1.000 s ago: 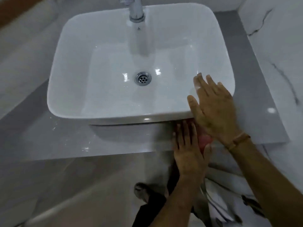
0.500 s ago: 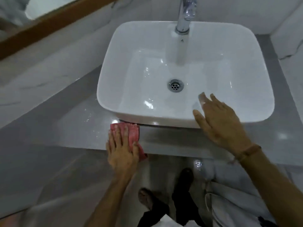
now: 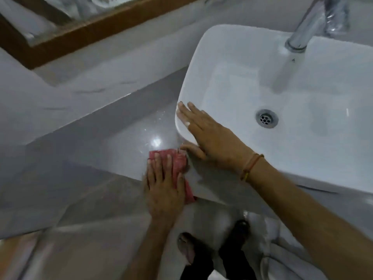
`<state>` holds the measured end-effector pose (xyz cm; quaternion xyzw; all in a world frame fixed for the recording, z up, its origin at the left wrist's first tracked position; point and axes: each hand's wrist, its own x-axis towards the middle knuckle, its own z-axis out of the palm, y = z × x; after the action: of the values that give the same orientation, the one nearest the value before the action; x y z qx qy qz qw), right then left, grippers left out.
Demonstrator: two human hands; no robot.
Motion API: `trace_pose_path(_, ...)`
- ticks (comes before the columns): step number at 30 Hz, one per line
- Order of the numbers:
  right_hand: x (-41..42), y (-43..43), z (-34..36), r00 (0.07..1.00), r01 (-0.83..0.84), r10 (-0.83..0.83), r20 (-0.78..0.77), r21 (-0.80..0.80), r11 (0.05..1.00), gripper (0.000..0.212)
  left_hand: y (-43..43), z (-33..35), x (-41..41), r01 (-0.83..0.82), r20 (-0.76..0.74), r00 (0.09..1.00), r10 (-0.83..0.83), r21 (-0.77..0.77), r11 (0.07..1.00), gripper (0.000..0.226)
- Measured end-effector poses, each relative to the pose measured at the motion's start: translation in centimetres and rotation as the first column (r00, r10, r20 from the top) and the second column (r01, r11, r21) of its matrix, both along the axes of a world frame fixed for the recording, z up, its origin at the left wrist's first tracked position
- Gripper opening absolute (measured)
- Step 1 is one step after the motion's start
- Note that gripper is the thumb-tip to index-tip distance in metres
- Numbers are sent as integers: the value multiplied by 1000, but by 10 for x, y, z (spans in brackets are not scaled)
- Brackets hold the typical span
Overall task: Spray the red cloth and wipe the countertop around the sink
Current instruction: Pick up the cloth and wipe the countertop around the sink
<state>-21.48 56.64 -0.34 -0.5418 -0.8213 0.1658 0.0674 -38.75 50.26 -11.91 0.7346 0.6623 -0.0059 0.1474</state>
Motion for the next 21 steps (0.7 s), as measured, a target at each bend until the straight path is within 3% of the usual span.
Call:
trace_pose_path(4, -4, 0, 2, 1000, 27, -27, 15, 2, 1000, 72, 54, 2, -60, -116, -21, 993, 115, -33, 993, 63)
trace_pose_path(9, -6, 0, 5, 998, 53, -52, -21, 10, 999, 71, 103, 2, -76, -155, -2, 988, 155, 19, 988, 62)
trace_pose_path(16, -7, 4, 1, 998, 67, -67, -1, 42, 997, 70, 182, -3, -35, -139, -8, 990, 139, 47, 989, 64)
trace_pose_path(21, -5, 3, 3, 999, 27, -28, 19, 40, 999, 67, 175, -7, -4, 4, -19, 1000, -3, 50, 999, 66)
